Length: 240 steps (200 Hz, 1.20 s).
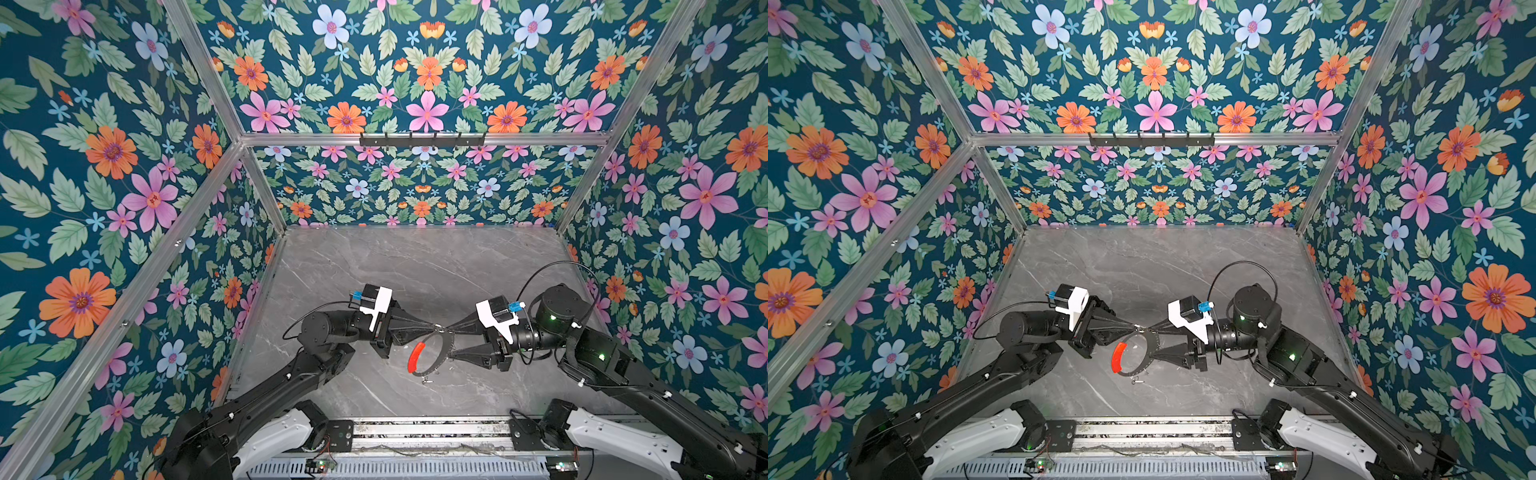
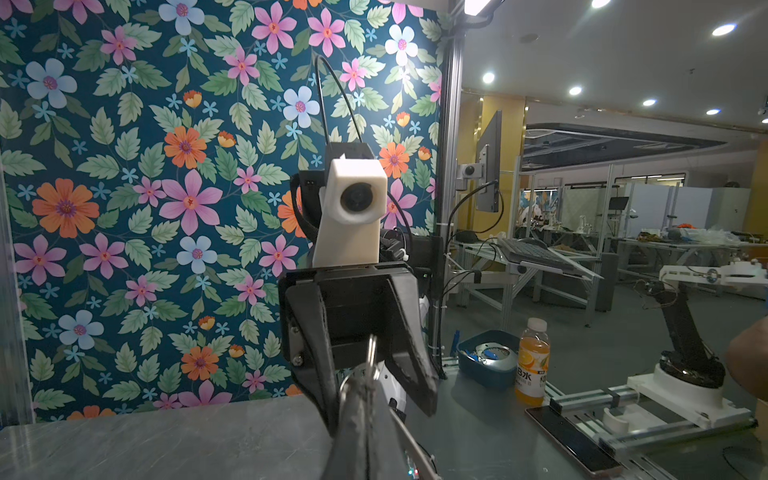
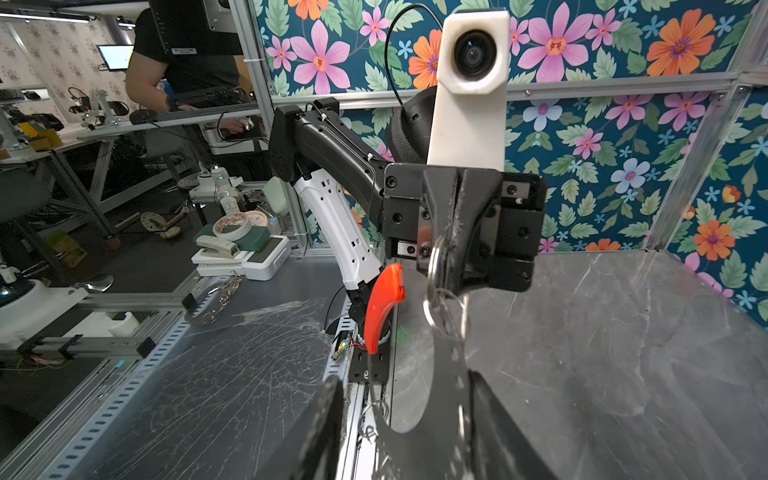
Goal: Remove the keys from the keyring
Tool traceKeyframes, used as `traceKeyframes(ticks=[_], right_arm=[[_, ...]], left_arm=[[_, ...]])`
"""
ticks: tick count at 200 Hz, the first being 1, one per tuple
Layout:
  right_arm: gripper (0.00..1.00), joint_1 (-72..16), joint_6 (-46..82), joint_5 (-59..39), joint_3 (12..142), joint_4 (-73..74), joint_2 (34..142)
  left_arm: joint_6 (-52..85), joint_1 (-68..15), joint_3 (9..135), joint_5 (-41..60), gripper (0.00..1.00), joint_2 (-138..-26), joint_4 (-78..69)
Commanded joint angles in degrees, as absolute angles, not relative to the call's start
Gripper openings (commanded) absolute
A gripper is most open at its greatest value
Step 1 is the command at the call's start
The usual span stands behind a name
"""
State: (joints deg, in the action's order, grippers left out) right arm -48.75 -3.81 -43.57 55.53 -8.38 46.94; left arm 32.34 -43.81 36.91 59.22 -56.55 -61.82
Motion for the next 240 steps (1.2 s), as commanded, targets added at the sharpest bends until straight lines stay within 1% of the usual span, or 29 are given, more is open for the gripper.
traceKeyframes(ticks=[1,35,55,69,84,106,122,152,174,205,219,240], right_arm=[[0.49,-48.9,-2.3,-37.1,52.4,-3.6,43.2],[0.48,-48.9,-1.6,-27.3,47.3,2.2,36.5],[0.46,-48.8,-1.8,-22.3,45.9,3.1,35.0],[0.44,-48.9,-2.8,-18.4,46.1,1.5,36.2],[0.44,-48.8,-3.5,-16.7,46.3,1.1,38.2],[0.44,-48.7,-4.7,-18.5,47.5,0.2,42.1],[0.47,-48.3,-4.9,-21.9,47.8,0.5,43.9],[0.5,-47.2,-4.3,-33.8,48.4,1.0,45.8],[0.52,-47.3,-3.5,-38.5,48.5,2.3,47.0],[0.54,-47.2,-0.6,-41.0,47.6,7.7,49.5],[0.57,-47.3,0.3,-41.4,47.2,10.3,50.5],[0.57,-47.2,1.3,-41.4,47.3,12.3,51.6]], left_arm=[[26.2,-43.5,38.7,62.0,0.0,-55.2,-52.0],[20.0,-43.2,41.3,62.5,0.0,-52.6,-40.4],[20.0,-43.2,41.5,63.1,0.0,-51.9,-40.2],[20.4,-43.2,41.6,63.6,0.0,-52.0,-40.4],[21.7,-43.2,41.7,64.4,0.0,-52.2,-42.1],[22.8,-43.2,41.8,64.6,0.0,-52.7,-43.4],[24.2,-43.2,41.7,65.0,0.0,-53.0,-45.2],[25.6,-43.2,41.2,64.9,0.0,-53.3,-47.6],[25.6,-43.2,41.0,64.6,0.0,-53.5,-48.4],[27.5,-43.2,39.9,63.1,0.0,-54.2,-53.1],[27.8,-43.2,39.6,62.3,0.0,-54.4,-54.2],[27.7,-43.2,39.3,61.5,0.0,-54.5,-54.4]])
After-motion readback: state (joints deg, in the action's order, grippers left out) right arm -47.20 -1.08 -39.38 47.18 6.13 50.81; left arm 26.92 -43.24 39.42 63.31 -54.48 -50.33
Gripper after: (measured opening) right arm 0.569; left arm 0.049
